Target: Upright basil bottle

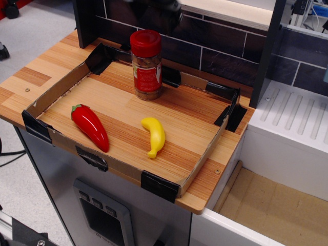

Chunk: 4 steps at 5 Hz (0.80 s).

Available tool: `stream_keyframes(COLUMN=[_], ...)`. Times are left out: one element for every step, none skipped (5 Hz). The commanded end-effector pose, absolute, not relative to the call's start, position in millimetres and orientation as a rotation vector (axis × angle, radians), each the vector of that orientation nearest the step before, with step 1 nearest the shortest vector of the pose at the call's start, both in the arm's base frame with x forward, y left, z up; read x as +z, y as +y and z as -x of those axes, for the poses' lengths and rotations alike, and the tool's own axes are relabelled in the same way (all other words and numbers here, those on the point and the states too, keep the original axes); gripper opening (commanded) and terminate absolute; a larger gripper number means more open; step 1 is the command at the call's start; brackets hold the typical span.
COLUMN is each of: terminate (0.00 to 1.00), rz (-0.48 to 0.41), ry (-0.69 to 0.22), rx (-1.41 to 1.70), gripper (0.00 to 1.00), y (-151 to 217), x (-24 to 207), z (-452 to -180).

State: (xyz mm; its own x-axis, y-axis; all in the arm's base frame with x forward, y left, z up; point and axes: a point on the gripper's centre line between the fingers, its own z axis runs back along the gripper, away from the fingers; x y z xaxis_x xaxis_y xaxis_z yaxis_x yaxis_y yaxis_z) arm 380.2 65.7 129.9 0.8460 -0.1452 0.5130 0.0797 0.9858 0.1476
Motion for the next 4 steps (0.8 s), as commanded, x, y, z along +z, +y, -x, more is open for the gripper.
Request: stream_keyframes(terminate=[0.0, 0.0, 0.0, 1.0], rz=[-0.113, -0.113, -0.113, -0.113], ry=[-0.579, -0.579, -0.579, -0.579], rx=[-0.12, -0.12, -0.12, -0.12], gripper=[1.0, 1.0, 1.0, 1.0], y=[59.1, 59.1, 59.1, 59.1], x=[204.5, 204.5, 204.5, 204.5], z=[-380.9, -380.9, -380.9, -380.9])
